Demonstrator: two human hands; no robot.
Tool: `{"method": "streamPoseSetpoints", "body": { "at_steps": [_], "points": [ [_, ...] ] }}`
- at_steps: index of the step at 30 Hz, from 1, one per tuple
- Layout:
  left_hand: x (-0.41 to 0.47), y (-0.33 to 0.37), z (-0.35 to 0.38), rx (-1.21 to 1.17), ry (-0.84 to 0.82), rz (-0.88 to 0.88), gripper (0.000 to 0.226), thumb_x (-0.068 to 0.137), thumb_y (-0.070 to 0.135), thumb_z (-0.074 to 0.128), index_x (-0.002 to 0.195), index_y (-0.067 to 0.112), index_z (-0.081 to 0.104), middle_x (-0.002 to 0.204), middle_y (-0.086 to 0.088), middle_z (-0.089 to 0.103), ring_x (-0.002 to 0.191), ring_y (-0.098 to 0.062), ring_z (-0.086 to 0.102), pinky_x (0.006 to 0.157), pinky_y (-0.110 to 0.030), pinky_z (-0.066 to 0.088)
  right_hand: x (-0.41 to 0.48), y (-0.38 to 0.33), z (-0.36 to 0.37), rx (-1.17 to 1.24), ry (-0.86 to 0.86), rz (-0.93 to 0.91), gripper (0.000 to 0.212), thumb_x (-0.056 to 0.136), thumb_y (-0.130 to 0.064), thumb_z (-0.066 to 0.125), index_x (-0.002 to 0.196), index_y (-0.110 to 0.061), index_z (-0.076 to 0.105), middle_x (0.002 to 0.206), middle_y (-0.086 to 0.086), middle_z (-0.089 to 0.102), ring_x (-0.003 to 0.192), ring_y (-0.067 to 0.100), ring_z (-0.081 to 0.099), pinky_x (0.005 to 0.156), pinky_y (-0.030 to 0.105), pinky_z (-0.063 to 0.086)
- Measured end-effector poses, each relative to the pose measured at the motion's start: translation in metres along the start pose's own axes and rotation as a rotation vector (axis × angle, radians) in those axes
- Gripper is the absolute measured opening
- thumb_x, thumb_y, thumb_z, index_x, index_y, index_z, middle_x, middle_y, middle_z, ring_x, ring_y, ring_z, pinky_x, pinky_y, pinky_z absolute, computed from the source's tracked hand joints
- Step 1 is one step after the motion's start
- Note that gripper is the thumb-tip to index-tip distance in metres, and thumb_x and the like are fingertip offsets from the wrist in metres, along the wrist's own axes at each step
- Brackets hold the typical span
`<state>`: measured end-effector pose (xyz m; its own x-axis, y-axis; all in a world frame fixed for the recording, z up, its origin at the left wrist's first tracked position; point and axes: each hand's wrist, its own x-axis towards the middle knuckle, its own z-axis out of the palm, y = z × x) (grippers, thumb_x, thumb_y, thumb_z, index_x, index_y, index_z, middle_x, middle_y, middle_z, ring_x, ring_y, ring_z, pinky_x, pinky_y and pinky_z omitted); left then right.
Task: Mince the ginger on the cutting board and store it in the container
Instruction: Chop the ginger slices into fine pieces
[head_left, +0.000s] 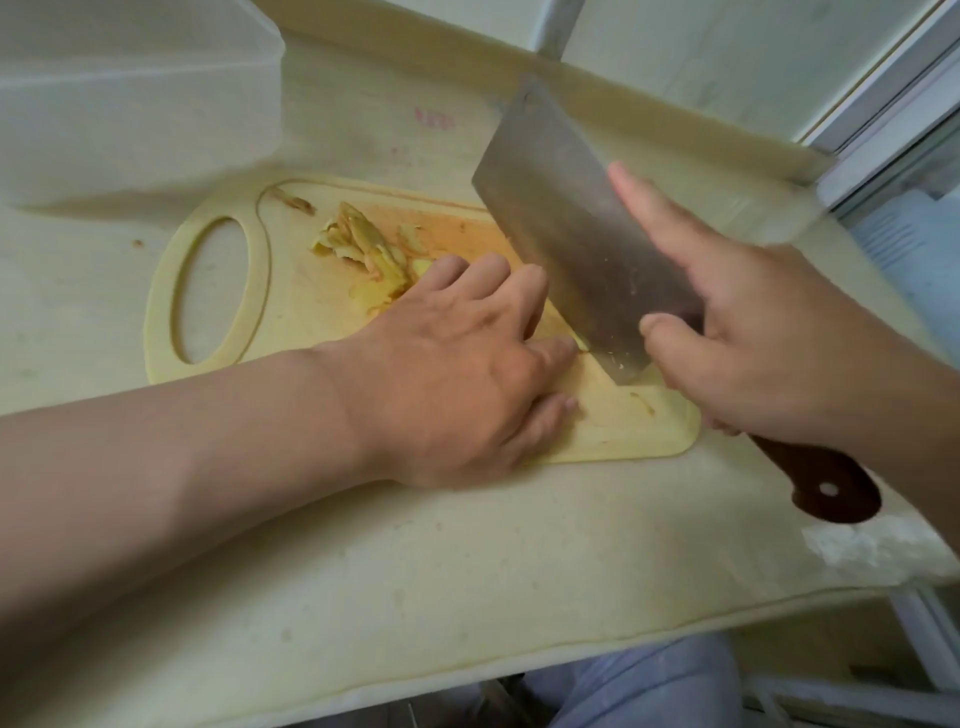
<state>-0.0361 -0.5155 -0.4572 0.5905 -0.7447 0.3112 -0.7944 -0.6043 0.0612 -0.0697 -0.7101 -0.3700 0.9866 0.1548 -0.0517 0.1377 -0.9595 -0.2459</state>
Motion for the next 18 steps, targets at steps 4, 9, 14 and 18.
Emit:
{"method": "streamPoseSetpoints", "body": {
  "at_steps": [4,9,14,18],
  "points": [
    [0.000,-0.001,0.001,0.002,0.006,0.004,0.064,0.095,0.056,0.017,0.121,0.020,0.063,0.101,-0.009,0.046,0.084,-0.022,0.027,0.079,-0.042,0.036,0.023,-0.008,-0.004,0.008,-0.086,0.011,0.093,0.094,-0.008,0.048,0.159,-0.060,0.005,0.060,-0.008,0.068,0.040,0.015,0.064,0.047,0.033,0.059],
    [0.000,0.000,0.001,0.006,0.009,0.004,0.063,0.095,0.056,0.019,0.120,0.021,0.064,0.100,-0.009,0.047,0.084,-0.025,0.036,0.080,-0.043,0.040,0.015,-0.005,0.002,0.063,0.034,0.003,0.093,0.094,-0.007,0.049,0.160,-0.057,0.007,0.057,-0.002,0.068,0.042,0.017,0.064,0.052,0.034,0.059],
    [0.000,0.000,0.000,0.009,-0.002,0.005,0.065,0.095,0.056,0.016,0.120,0.020,0.064,0.101,-0.009,0.047,0.085,-0.026,0.038,0.080,-0.043,0.038,-0.013,0.004,0.011,0.101,0.123,0.016,0.093,0.098,-0.011,0.053,0.155,-0.064,0.002,0.066,0.017,0.070,0.048,0.026,0.063,0.055,0.041,0.054],
    [0.000,0.000,-0.001,0.008,-0.001,0.003,0.066,0.094,0.056,0.015,0.121,0.021,0.064,0.101,-0.009,0.047,0.085,-0.025,0.037,0.080,-0.043,0.038,-0.014,0.005,0.007,0.080,0.078,-0.005,0.092,0.098,-0.011,0.051,0.155,-0.065,0.003,0.057,0.014,0.065,0.045,0.026,0.061,0.052,0.040,0.052]
  ]
}}
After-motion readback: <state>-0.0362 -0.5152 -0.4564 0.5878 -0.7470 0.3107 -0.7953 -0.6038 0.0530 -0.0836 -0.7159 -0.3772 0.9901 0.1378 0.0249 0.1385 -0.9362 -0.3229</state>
